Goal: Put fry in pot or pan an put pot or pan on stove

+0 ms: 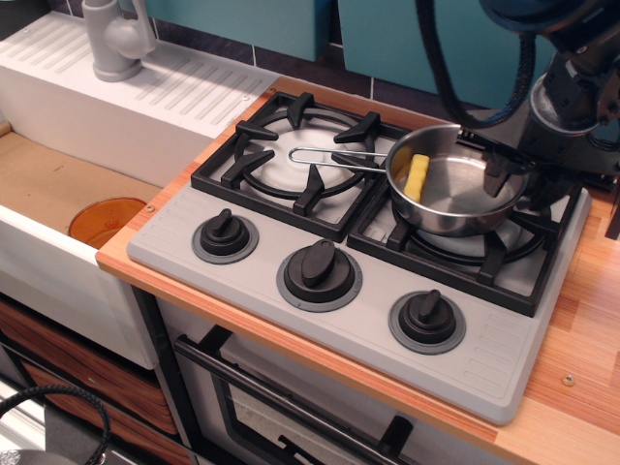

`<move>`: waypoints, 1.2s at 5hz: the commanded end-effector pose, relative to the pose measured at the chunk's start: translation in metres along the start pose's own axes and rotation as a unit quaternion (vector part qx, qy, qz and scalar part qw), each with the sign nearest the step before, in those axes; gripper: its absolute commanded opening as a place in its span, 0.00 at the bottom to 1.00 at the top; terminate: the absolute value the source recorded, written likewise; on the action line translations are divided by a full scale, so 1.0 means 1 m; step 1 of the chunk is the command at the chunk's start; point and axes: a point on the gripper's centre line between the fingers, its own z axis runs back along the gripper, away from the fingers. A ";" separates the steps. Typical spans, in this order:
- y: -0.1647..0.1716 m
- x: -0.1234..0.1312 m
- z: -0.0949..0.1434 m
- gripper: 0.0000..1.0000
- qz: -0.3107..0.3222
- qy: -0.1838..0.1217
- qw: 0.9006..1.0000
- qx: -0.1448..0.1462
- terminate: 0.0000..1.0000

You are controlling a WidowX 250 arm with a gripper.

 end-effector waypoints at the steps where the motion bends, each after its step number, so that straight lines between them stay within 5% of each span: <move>1: 0.003 0.025 0.043 1.00 0.007 -0.006 1.000 -0.028 0.00; 3: 0.026 0.027 0.061 1.00 -0.010 0.017 0.999 -0.037 0.00; 6: 0.102 0.019 0.050 1.00 -0.040 0.026 0.996 -0.075 0.00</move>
